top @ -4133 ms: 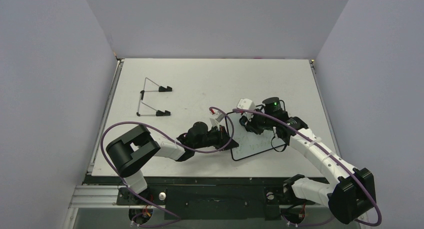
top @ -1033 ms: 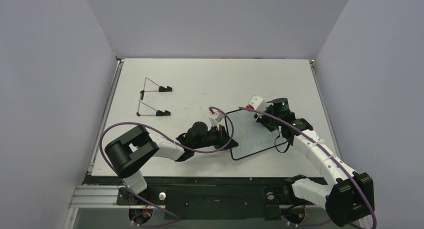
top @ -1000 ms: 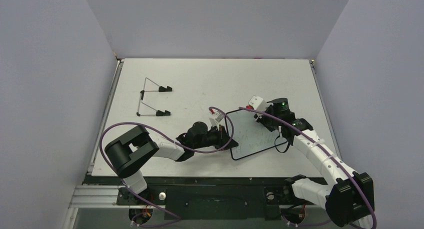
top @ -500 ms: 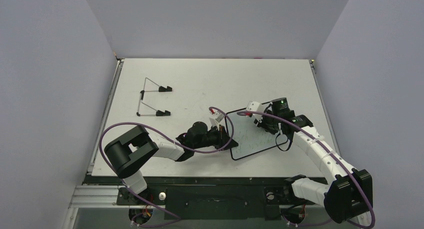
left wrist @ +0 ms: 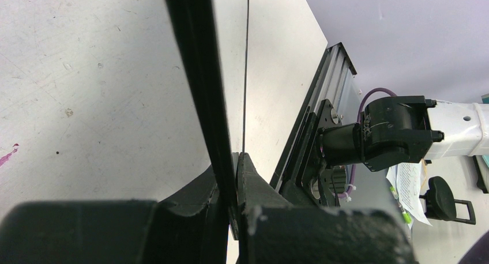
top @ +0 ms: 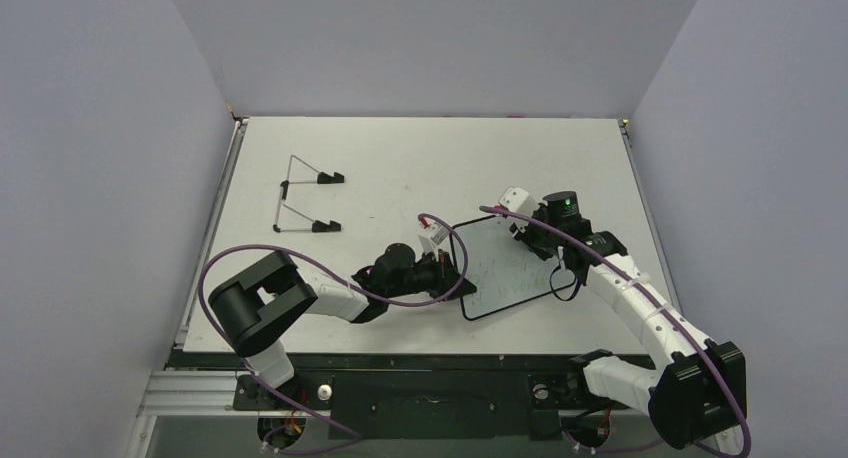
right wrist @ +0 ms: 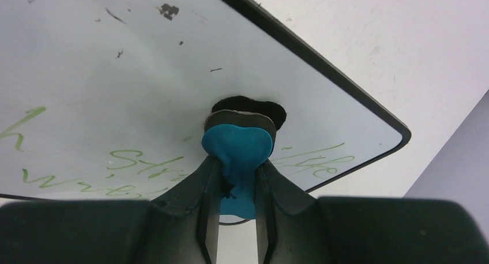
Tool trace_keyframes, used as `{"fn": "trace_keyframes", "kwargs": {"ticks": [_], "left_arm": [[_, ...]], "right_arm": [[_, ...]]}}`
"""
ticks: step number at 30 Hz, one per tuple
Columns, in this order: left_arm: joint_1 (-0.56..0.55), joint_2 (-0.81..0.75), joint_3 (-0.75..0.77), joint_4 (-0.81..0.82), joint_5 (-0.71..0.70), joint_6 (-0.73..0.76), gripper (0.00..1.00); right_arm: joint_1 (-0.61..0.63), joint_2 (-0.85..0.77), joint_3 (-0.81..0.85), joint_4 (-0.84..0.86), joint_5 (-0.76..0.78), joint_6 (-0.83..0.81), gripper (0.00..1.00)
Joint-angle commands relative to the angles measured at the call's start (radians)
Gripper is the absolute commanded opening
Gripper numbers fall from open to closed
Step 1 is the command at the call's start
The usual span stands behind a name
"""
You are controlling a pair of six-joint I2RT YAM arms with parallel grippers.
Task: Erase the whiteboard
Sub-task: Erase the whiteboard at the center of the board.
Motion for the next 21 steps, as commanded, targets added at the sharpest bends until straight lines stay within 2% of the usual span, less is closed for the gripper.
{"fn": "trace_keyframes", "kwargs": {"ticks": [1, 8, 13, 17, 21], "left_arm": [[-0.009, -0.007, 0.015, 0.003, 0.022, 0.036, 0.00], [-0.010, -0.008, 0.016, 0.000, 0.021, 0.036, 0.00], [-0.011, -0.012, 0.013, 0.000, 0.019, 0.038, 0.00], [-0.011, -0.013, 0.013, 0.001, 0.020, 0.038, 0.00], [-0.011, -0.016, 0.008, 0.000, 0.015, 0.040, 0.00]], "right_arm": [[-0.008, 0.019, 0.047, -0.061, -0.012, -0.071, 0.00], [-0.007, 0.045, 0.080, -0.195, -0.113, -0.168, 0.00], [-0.002, 0.043, 0.080, -0.231, -0.176, -0.213, 0.00], [0.001, 0.026, 0.055, -0.124, -0.188, -0.135, 0.00], [-0.004, 0.000, 0.015, 0.007, -0.017, -0.029, 0.00]]}}
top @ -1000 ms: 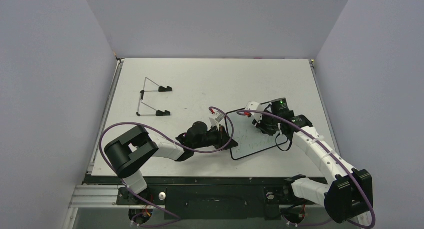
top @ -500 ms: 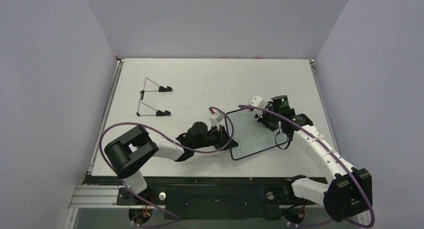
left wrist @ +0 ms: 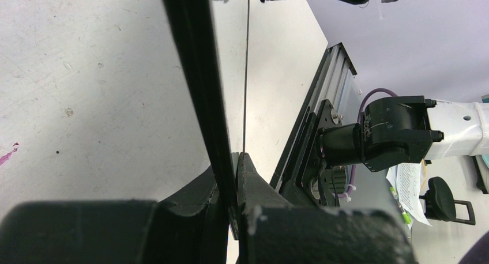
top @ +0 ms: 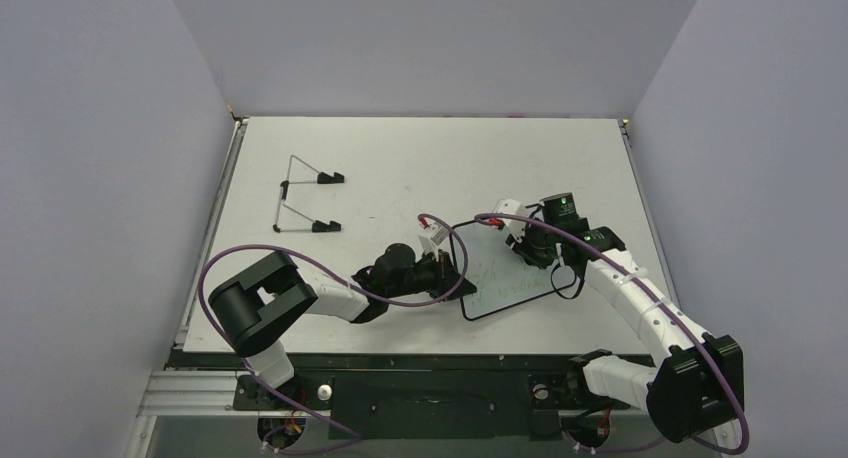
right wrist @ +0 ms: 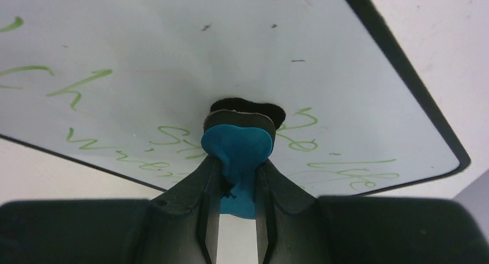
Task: Erase the whiteboard
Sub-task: Erase the whiteboard at the center of the board.
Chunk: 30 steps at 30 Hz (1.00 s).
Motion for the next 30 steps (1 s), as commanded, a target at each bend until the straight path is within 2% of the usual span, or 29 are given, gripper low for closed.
{"fn": "trace_keyframes", "kwargs": {"ticks": [1, 8, 11, 15, 21, 23, 27, 30], "left_arm": [[-0.009, -0.019, 0.007, -0.001, 0.015, 0.040, 0.00], [-0.009, -0.026, 0.004, -0.009, 0.015, 0.048, 0.00], [-0.010, -0.026, 0.003, -0.009, 0.015, 0.049, 0.00], [-0.009, -0.024, 0.002, -0.008, 0.016, 0.048, 0.00], [-0.009, -0.024, 0.010, -0.014, 0.017, 0.052, 0.00], [-0.009, -0.024, 0.011, -0.014, 0.017, 0.052, 0.00], [-0.009, -0.029, 0.011, -0.020, 0.019, 0.055, 0.00], [-0.009, -0.031, 0.012, -0.021, 0.019, 0.057, 0.00]], "right_arm": [[-0.005, -0.035, -0.021, 0.165, 0.136, 0.097, 0.00], [-0.016, -0.011, 0.021, -0.010, 0.094, -0.045, 0.00], [-0.016, -0.008, 0.014, 0.014, 0.137, -0.025, 0.00], [-0.017, -0.016, -0.016, 0.138, 0.238, 0.066, 0.00], [-0.008, 0.001, 0.012, -0.004, -0.023, -0.033, 0.00], [-0.001, 0.003, 0.013, -0.013, -0.067, -0.042, 0.00], [0.011, -0.001, 0.011, -0.008, -0.092, -0.040, 0.00], [0.012, 0.010, 0.008, 0.033, -0.004, 0.011, 0.00]]}}
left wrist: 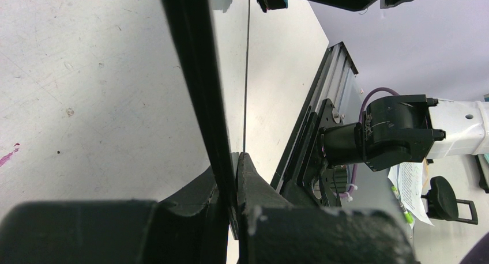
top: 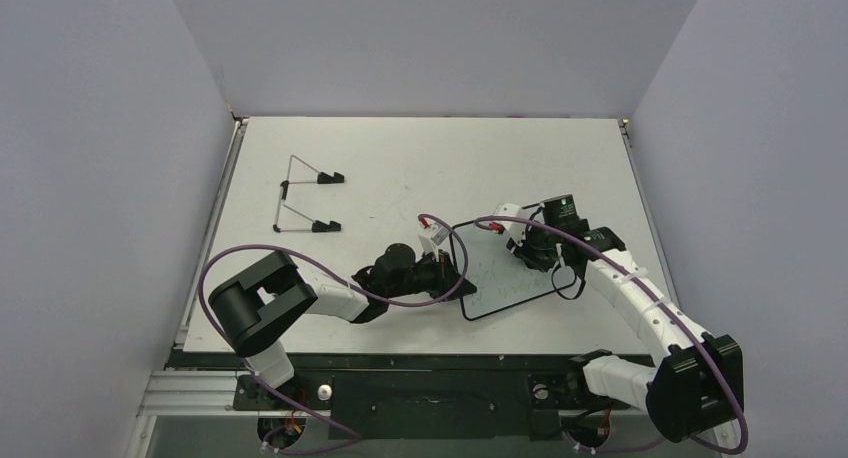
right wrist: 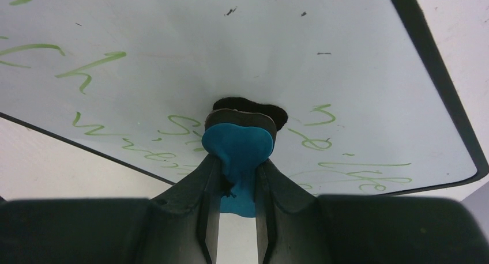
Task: Erase the whiteboard
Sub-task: Erase the whiteboard at the center of the board.
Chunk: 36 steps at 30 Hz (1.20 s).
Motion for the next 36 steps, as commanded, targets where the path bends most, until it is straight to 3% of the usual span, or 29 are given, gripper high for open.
{"fn": "trace_keyframes", "kwargs": {"ticks": [1, 9, 18, 25, 28, 32, 36], "left_arm": [[-0.009, -0.031, 0.013, -0.021, 0.021, 0.052, 0.00], [-0.009, -0.037, 0.018, -0.041, 0.021, 0.063, 0.00], [-0.009, -0.032, 0.014, -0.036, 0.022, 0.063, 0.00], [-0.010, -0.029, 0.014, -0.027, 0.021, 0.059, 0.00], [-0.010, -0.036, 0.008, -0.028, 0.020, 0.059, 0.00], [-0.010, -0.038, 0.008, -0.028, 0.020, 0.059, 0.00], [-0.011, -0.034, 0.009, -0.025, 0.021, 0.058, 0.00]], "right_arm": [[0.011, 0.021, 0.025, 0.057, 0.058, 0.042, 0.00], [0.012, 0.072, 0.065, -0.047, 0.135, -0.018, 0.00], [0.001, 0.045, 0.034, 0.110, 0.272, 0.100, 0.00], [-0.024, 0.039, 0.043, 0.122, -0.014, 0.173, 0.00], [-0.024, 0.051, 0.054, 0.138, -0.054, 0.216, 0.00], [-0.023, 0.069, 0.064, 0.214, 0.005, 0.324, 0.00], [-0.025, 0.073, 0.048, 0.289, 0.182, 0.385, 0.00]]}}
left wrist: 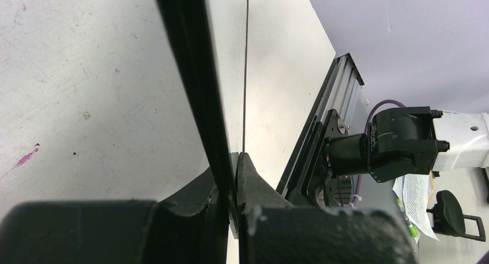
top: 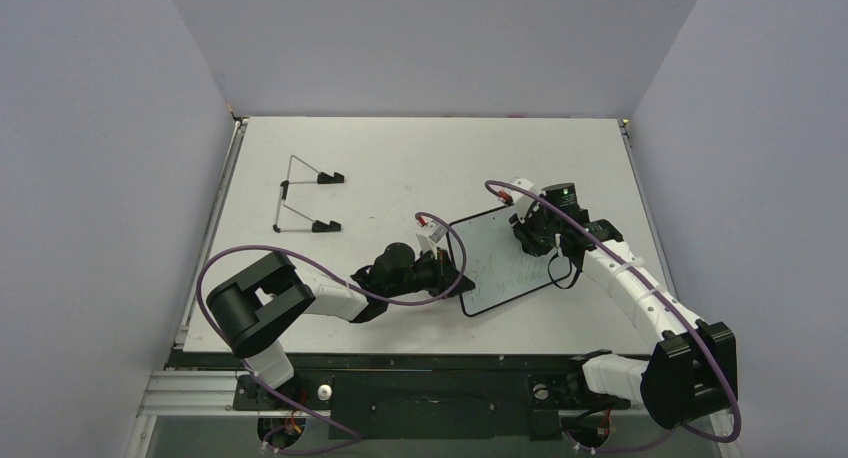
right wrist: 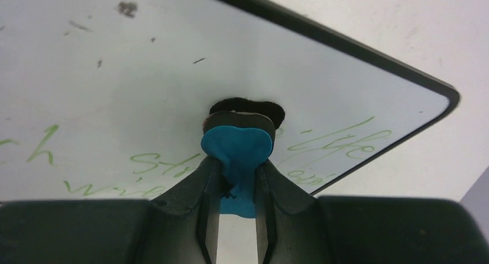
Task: Erase the whiteboard
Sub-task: Erase the whiteboard at the center of the board.
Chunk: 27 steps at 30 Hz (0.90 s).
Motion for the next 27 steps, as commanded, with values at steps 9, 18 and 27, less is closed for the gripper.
{"fn": "trace_keyframes", "kwargs": {"ticks": [9, 18, 27], "left_arm": [[-0.014, -0.015, 0.009, -0.006, 0.061, 0.062, 0.00], [-0.014, -0.013, 0.009, -0.002, 0.062, 0.060, 0.00], [-0.018, -0.005, 0.017, -0.001, 0.061, 0.062, 0.00]], "right_arm": [[-0.002, 0.031, 0.042, 0.011, 0.090, -0.047, 0.00], [0.027, 0.033, 0.065, -0.130, -0.193, -0.217, 0.00], [0.023, -0.002, 0.010, 0.181, 0.144, 0.106, 0.00]]}}
